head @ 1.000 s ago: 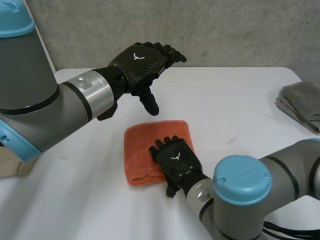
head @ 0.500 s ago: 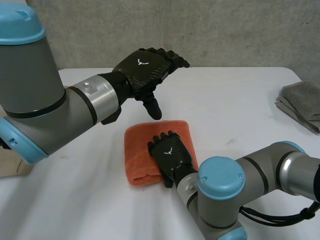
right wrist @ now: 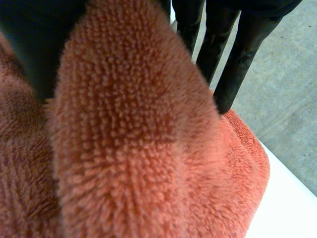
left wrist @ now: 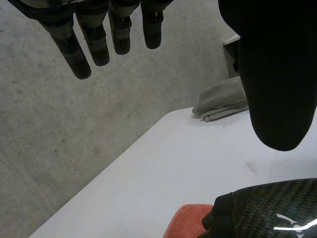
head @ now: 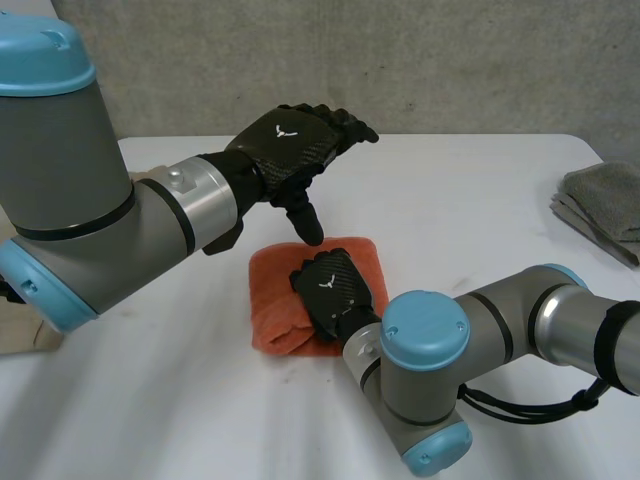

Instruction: Fold the laundry.

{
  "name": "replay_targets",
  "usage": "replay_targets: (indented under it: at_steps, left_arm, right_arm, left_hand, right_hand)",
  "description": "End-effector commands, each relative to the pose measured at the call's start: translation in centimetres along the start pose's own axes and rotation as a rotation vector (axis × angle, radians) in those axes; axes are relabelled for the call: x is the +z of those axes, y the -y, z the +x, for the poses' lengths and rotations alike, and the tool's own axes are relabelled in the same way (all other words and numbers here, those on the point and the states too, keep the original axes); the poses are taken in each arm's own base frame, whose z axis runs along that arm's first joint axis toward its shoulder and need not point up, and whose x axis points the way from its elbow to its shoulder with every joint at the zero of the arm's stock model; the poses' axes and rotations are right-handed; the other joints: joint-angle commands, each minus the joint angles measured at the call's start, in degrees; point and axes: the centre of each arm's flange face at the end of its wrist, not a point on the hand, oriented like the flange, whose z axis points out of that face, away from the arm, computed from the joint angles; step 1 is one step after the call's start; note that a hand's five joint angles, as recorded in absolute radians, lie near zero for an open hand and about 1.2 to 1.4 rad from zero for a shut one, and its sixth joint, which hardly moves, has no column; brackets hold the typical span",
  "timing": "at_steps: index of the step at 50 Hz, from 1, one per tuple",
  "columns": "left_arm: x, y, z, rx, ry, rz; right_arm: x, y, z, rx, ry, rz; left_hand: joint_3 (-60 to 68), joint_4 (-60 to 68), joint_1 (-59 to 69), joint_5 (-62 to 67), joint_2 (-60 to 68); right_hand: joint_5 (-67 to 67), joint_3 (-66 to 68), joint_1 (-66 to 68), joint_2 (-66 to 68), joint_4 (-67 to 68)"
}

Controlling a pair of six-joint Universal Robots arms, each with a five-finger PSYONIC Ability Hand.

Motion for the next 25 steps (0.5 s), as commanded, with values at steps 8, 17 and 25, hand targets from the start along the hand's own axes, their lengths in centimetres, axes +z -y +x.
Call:
replay_targets:
  at_steps: [8, 17, 25]
  left_arm:
    - [-0.2, 0.0, -0.2, -0.003, 0.005, -0.002]
    - [-0.2, -0.5, -0.2, -0.009, 0.004, -0.016]
    - [-0.3, -0.7, -0.2, -0.014, 0.004, -0.023]
  right_arm:
    - [-0.2, -0.8, 3.6, 0.012, -0.031, -0.085]
    - [-1.8, -2.3, 7.6, 0.003, -0.068, -0.184]
    - [-3.3, -1.1, 7.6, 0.026, -0.044, -0.17]
  left_hand:
    - [0.2, 0.5, 1.5, -0.5, 0.7]
    - [0.5, 0.9, 1.8, -0.1, 1.0]
    - [0.9, 1.2, 2.1, 0.2, 1.3]
  right_hand:
    - [37.6, 34.4, 41.5, 34.3, 34.4]
    - [-28.6, -31.8, -24.7, -31.9, -31.8]
    - [-31.5, -34.7, -27.6, -34.8, -34.7]
